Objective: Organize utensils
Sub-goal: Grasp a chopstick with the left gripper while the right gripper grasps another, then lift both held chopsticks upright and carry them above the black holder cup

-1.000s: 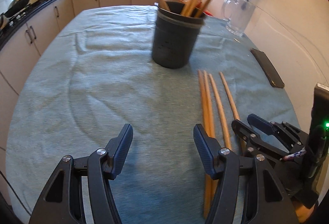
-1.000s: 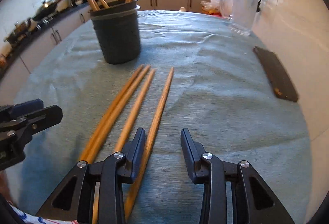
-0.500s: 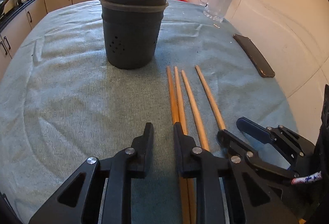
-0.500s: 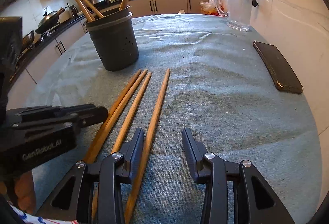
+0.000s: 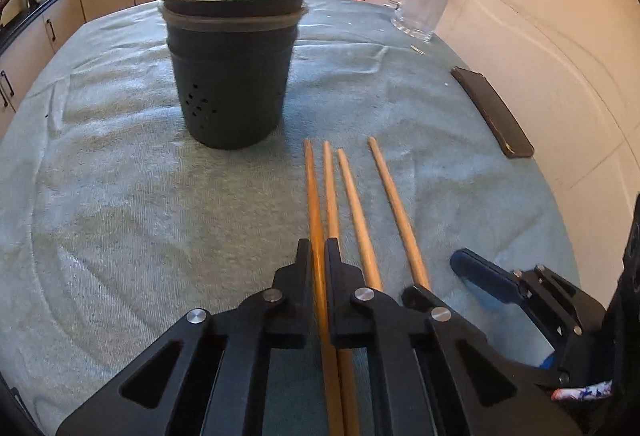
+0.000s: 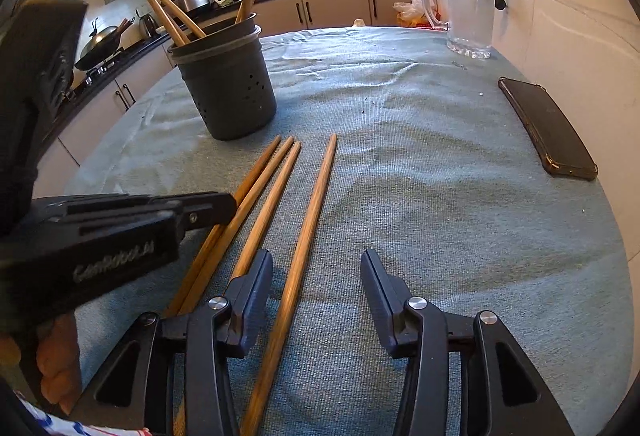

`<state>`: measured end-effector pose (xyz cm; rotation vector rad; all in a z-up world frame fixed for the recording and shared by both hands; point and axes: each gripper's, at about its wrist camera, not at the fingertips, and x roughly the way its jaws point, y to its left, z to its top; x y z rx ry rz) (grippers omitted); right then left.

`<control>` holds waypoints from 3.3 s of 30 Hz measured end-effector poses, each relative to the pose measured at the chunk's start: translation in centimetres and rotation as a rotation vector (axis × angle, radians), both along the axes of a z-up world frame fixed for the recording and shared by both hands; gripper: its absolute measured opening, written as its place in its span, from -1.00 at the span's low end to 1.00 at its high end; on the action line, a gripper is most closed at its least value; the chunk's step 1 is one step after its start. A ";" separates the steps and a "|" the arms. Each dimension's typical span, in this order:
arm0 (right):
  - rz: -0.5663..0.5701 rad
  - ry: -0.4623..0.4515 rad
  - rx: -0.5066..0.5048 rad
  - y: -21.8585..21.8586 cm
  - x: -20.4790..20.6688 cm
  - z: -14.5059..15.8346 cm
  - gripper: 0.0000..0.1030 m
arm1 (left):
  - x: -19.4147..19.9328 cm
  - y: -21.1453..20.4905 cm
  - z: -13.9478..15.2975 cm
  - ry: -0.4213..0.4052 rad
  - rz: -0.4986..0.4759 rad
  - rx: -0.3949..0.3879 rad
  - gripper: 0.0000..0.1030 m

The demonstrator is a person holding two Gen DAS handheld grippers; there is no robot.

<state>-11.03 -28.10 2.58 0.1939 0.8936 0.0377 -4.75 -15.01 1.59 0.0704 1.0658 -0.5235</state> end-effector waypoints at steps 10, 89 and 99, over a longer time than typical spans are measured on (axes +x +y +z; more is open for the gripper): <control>-0.001 -0.001 0.010 -0.1 0.1 0.0 -0.08 | -0.3 0.5 0.1 -0.002 0.024 0.045 -0.88; 0.045 -0.245 0.057 0.1 -5.7 12.1 -0.87 | -9.4 10.7 12.7 -0.299 0.228 -0.120 -0.89; 0.046 -0.268 0.068 0.6 -7.3 12.5 -0.87 | -11.2 10.6 13.6 -0.342 0.251 -0.076 -0.89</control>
